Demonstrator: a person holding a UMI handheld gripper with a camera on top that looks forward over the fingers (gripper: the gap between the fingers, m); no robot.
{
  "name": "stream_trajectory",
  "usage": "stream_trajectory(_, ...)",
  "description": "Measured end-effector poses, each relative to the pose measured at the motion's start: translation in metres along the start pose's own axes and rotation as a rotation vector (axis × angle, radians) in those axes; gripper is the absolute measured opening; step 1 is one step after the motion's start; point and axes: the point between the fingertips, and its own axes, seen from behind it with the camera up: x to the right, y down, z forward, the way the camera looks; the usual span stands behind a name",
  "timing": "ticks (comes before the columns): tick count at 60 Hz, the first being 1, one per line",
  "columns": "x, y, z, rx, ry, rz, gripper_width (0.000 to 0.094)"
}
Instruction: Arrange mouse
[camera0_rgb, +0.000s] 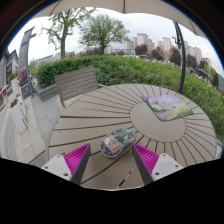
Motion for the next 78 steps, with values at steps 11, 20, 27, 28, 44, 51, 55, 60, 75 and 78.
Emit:
stream_trajectory(11, 0.002, -0.020, 0.031, 0.006, -0.006, 0.010, 0.0861)
stream_trajectory(20, -0.004, -0.032, 0.049, 0.005, -0.021, -0.017, 0.0849)
stream_trajectory(27, -0.019, -0.037, 0.054, -0.001, -0.078, -0.034, 0.0810)
stream_trajectory(28, -0.019, -0.037, 0.054, -0.001, -0.079, -0.039, 0.0794)
stream_trajectory(44, -0.012, -0.034, 0.051, -0.037, -0.081, -0.100, 0.0413)
stream_trajectory(51, 0.004, -0.065, 0.027, -0.031, -0.104, -0.070, 0.0402)
stream_trajectory(55, 0.025, -0.109, 0.007, 0.013, -0.117, -0.064, 0.0403)
stream_trajectory(60, 0.065, -0.176, -0.007, 0.100, -0.107, -0.121, 0.0403)
stream_trajectory(75, 0.220, -0.285, 0.060, 0.159, -0.030, -0.191, 0.0400)
stream_trajectory(78, 0.248, -0.274, 0.084, 0.127, -0.029, -0.168, 0.0401)
